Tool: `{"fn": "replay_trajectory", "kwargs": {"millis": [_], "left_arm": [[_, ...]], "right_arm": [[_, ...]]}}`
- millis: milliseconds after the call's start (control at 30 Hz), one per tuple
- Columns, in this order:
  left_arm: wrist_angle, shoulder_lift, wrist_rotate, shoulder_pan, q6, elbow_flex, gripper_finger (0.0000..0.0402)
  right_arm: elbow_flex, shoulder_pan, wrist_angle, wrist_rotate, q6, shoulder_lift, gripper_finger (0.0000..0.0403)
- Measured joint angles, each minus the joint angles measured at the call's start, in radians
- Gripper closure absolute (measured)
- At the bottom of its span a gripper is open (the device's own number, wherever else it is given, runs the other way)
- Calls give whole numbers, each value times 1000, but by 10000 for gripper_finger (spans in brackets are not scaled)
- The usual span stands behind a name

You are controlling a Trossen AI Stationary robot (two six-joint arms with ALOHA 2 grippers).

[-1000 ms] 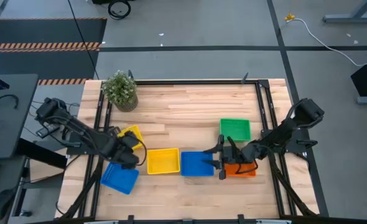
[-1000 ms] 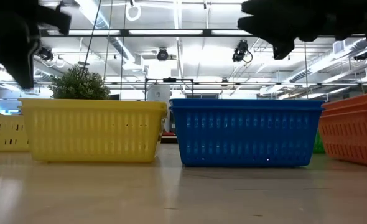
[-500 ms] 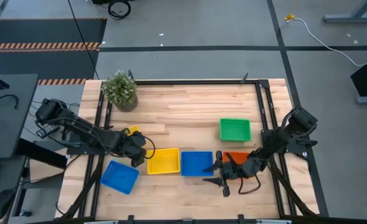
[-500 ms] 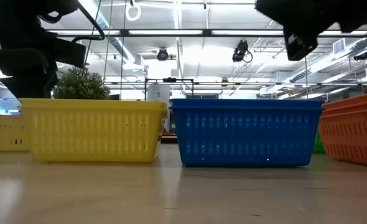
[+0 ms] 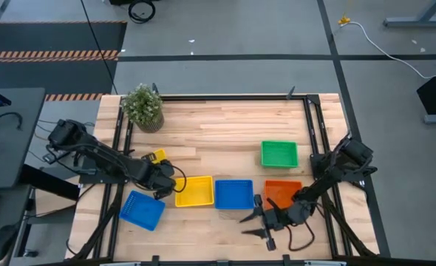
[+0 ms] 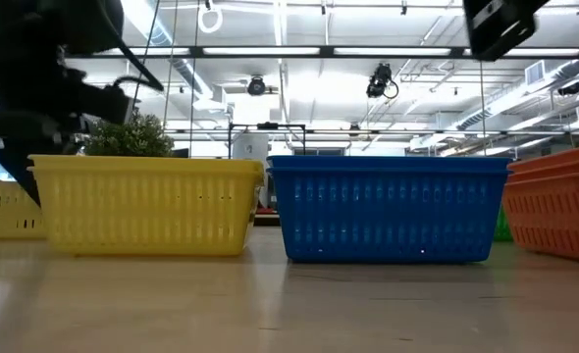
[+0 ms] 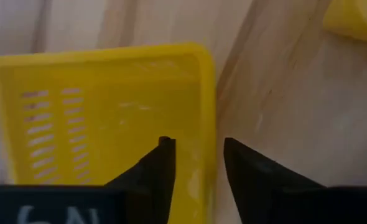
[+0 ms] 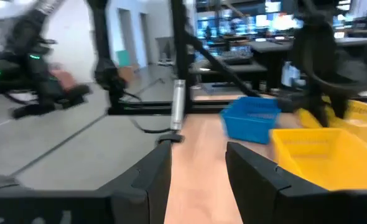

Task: Stack baskets by color
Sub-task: Stack the left yellow bin on top of the right yellow bin

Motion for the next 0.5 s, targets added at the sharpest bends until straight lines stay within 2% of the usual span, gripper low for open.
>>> {"fn": "replay_trajectory", "kwargs": {"millis": [100, 267, 367, 500], "left_arm": [[4, 26, 9, 0, 21, 1, 295], [-13, 47, 36, 0, 87, 4, 382], [-121, 47, 41, 1, 98, 55, 391], [-346, 47, 9, 0, 74, 220, 395]], "right_arm": [[8, 37, 1, 25, -23, -3, 245], [16, 82, 2, 89, -85, -14, 245], [22, 89, 13, 113, -114, -21, 246], [24, 91, 21, 138, -139, -31, 245]]}}
